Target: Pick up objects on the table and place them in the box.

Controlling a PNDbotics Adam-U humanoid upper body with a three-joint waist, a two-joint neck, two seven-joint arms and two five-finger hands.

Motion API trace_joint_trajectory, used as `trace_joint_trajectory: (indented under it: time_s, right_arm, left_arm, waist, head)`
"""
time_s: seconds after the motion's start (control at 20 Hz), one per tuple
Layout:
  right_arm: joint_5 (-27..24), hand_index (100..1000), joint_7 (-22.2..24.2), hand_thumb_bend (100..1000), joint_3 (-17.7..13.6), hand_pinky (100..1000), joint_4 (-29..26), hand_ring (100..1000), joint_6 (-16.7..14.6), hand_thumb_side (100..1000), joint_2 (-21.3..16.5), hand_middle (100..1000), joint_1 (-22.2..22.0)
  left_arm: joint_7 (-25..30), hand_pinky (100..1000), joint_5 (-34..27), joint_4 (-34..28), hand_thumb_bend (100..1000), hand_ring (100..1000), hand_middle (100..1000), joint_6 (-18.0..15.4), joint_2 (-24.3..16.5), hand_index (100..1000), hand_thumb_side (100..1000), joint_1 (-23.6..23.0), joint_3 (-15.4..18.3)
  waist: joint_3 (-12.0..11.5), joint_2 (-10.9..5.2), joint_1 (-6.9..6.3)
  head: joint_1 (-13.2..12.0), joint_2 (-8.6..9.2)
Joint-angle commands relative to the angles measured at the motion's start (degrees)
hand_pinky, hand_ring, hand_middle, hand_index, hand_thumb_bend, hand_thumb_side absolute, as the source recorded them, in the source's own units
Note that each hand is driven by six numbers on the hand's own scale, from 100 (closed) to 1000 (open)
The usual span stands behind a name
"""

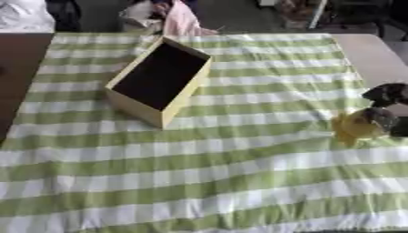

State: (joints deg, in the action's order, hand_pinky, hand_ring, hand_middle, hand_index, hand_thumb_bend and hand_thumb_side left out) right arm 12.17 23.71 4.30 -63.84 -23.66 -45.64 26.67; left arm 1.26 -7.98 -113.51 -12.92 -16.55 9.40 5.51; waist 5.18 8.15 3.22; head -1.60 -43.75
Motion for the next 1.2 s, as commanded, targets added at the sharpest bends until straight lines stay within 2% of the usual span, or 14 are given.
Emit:
trace_joint_trajectory:
  time_s: [0.05, 0.35, 0.5, 0.8, 1.2]
  right_arm:
    - [0.8, 489, -0.8, 100, -0.3, 795, -1.0, 852, 1.0, 411, -0.8, 795, 2.6]
    - [3.4, 463, -2.4, 100, 0.8, 787, -0.1, 842, 2.9, 385, 2.4, 780, 8.4]
    - [6.4, 464, -3.2, 100, 1.8, 797, 1.0, 845, 3.7, 372, 4.9, 781, 12.8]
    - [12.5, 455, -5.5, 100, 2.5, 794, 4.0, 840, 4.0, 360, 11.2, 774, 21.0]
    - [20.1, 451, -8.8, 100, 2.1, 789, 7.1, 838, 5.0, 358, 20.8, 780, 29.6]
  left_arm:
    - [0.2, 455, -0.2, -1.1, 100, 1000, 959, -0.1, -0.4, 688, 761, 0.4, 0.4]
    - [0.4, 455, -0.3, -1.1, 100, 1000, 961, -0.1, -0.3, 687, 762, 0.7, 0.4]
    - [0.6, 455, -0.5, -1.1, 100, 1000, 960, -0.1, -0.2, 687, 760, 0.9, 0.2]
    - [0.7, 456, -0.7, -1.1, 100, 1000, 960, 0.0, 0.2, 687, 759, 1.0, 0.1]
    - [1.3, 457, -1.2, -1.1, 100, 1000, 960, 0.0, 0.9, 688, 759, 1.6, -0.4]
  waist:
    - [-0.2, -0.49, 0.04]
    - [-1.0, -0.09, -0.13]
    - [-1.2, -0.13, -0.23]
    - [-1.7, -0.27, -0.74]
    - [-2.7, -0.04, -1.26]
  head:
    - [0.2, -0.37]
    - [1.0, -0.37]
    - [1.4, -0.37]
    - [1.3, -0.37]
    - [1.1, 0.06]
